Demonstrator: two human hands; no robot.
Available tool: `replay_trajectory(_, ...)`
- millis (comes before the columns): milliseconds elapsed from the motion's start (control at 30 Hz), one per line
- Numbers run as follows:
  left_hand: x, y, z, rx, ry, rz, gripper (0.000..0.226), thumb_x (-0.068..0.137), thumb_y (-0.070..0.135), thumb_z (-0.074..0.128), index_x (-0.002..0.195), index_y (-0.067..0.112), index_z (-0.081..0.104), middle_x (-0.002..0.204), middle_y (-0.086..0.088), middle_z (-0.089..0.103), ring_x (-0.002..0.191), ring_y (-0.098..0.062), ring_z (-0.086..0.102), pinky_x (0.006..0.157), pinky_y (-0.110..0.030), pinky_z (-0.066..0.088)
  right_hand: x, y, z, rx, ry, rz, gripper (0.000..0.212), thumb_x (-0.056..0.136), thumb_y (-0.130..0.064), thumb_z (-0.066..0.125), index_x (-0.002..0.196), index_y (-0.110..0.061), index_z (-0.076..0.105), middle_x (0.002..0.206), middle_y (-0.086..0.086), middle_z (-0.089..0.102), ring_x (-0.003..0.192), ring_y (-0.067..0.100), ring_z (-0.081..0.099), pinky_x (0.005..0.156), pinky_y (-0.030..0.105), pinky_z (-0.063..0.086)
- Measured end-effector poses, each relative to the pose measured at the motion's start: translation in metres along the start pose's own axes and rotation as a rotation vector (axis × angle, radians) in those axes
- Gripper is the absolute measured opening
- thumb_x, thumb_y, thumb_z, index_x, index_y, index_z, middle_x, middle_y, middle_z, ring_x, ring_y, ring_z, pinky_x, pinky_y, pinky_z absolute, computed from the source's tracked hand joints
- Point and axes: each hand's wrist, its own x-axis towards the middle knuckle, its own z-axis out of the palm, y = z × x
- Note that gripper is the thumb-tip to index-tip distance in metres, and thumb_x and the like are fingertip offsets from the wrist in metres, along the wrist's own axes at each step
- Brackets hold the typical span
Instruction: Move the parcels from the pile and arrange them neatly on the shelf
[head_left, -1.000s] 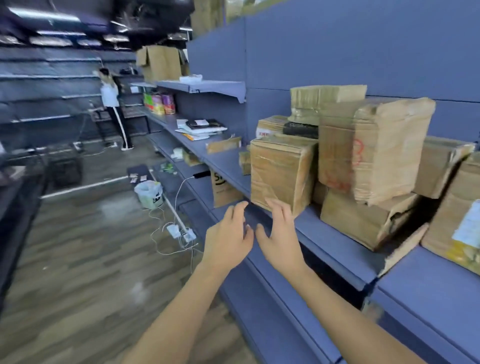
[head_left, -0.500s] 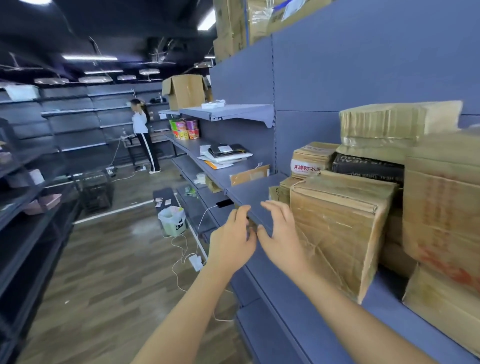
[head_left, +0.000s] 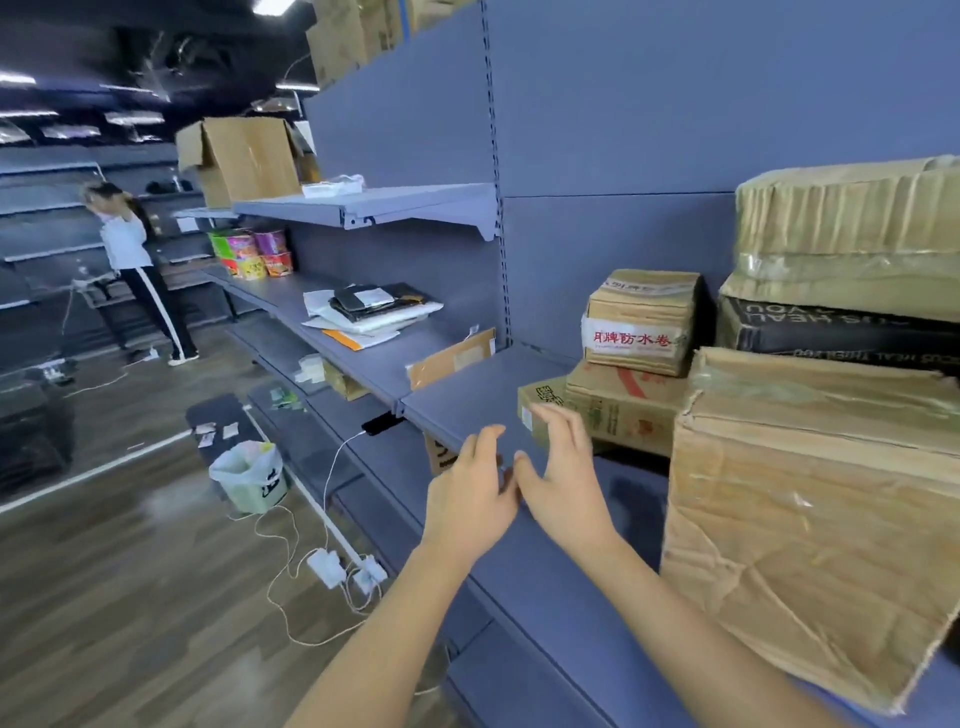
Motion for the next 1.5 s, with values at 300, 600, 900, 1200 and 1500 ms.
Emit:
replay_trajectory(300, 0.096, -0.079, -0.012, -0.14, -0.1, 0.14, 0.048, 0.093, 0.027, 0.049, 0.138, 0.027, 0.033, 0.117, 0.013, 0.049, 0.095, -0.016, 0.058, 0.073, -0.032, 0.047, 0.056, -0.002, 0.044, -0.255, 0.32, 0.147, 0.096, 0.08, -0.043, 0.073, 0.153, -0.016, 0.016, 0.161, 0.0, 0.015, 0.148, 0.019, 0.011, 0.119, 0.034, 0.013)
replay_trajectory(600, 0.14, -0.076, 0.032, -0.239, -0.212, 0.321, 0.041, 0.093, 0.03, 0.048, 0.132, 0.03, 0.035, 0.118, 0.013, 0.052, 0.095, -0.019, 0.06, 0.073, -0.032, 0.044, 0.131, 0.019, -0.009, -0.475, 0.698, 0.302, 0.12, 0.063, -0.048, 0.085, 0.152, -0.012, 0.012, 0.158, 0.02, -0.008, 0.147, 0.038, -0.003, 0.118, 0.048, 0.009)
replay_trajectory(900, 0.229, -0.077, 0.042, -0.22, -0.214, 0.397, 0.045, 0.095, 0.029, 0.046, 0.138, 0.026, 0.033, 0.116, 0.015, 0.05, 0.076, -0.013, 0.054, 0.073, -0.03, 0.044, 0.185, 0.071, -0.03, -0.585, 0.736, 0.44, 0.134, 0.048, -0.062, 0.086, 0.149, -0.029, 0.004, 0.157, 0.011, -0.016, 0.142, 0.043, -0.001, 0.109, 0.064, 0.017)
replay_trajectory(1200, 0.272, -0.047, 0.078, -0.506, -0.31, 0.306, 0.038, 0.095, 0.035, 0.047, 0.132, 0.032, 0.04, 0.11, 0.019, 0.053, 0.093, -0.004, 0.049, 0.081, -0.029, 0.038, 0.188, 0.075, -0.024, -0.65, 0.792, 0.451, 0.115, 0.052, -0.057, 0.08, 0.146, -0.03, 0.019, 0.158, 0.01, -0.011, 0.135, 0.044, 0.012, 0.1, 0.06, 0.031)
replay_trajectory(1500, 0.3, -0.019, 0.051, -1.376, -0.598, -0.091, 0.021, 0.097, 0.046, 0.042, 0.1, 0.029, 0.053, 0.105, 0.007, 0.062, 0.088, -0.011, 0.058, 0.073, -0.03, 0.047, 0.176, 0.033, -0.038, -0.106, 0.749, 0.306, 0.086, 0.076, -0.037, 0.076, 0.144, -0.034, 0.022, 0.149, -0.003, 0.012, 0.142, 0.014, 0.017, 0.107, 0.025, 0.021)
